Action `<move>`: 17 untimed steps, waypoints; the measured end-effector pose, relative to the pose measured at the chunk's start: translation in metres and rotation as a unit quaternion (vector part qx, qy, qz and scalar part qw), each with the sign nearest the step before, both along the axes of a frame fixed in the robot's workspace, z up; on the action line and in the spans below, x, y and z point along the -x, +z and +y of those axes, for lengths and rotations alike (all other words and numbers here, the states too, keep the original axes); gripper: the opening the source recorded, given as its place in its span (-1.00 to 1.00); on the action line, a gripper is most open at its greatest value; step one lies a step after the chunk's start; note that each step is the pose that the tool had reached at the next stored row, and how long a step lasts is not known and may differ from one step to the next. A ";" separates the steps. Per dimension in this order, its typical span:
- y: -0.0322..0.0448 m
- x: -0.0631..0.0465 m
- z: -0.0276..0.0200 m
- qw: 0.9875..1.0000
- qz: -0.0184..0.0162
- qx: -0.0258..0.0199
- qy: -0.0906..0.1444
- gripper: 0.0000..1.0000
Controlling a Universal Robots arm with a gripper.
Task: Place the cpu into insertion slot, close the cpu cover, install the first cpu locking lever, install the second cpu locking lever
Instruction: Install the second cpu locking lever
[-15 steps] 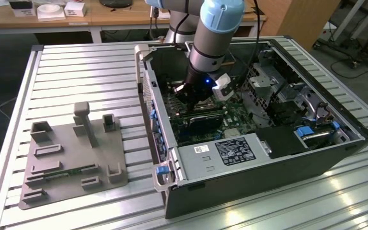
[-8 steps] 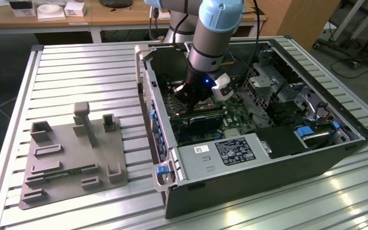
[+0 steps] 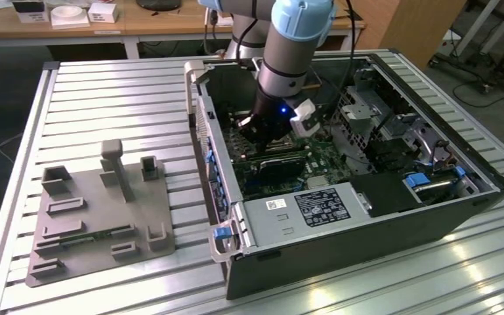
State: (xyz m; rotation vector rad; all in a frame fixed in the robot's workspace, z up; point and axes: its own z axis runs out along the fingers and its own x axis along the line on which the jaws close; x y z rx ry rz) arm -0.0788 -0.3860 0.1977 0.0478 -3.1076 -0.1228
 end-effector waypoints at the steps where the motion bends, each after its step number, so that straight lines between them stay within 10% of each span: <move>1: 0.0016 0.000 0.0001 1.000 0.000 0.000 0.000 -0.80; 17: 0.0395 0.000 0.0008 1.000 0.000 0.000 0.000 -0.80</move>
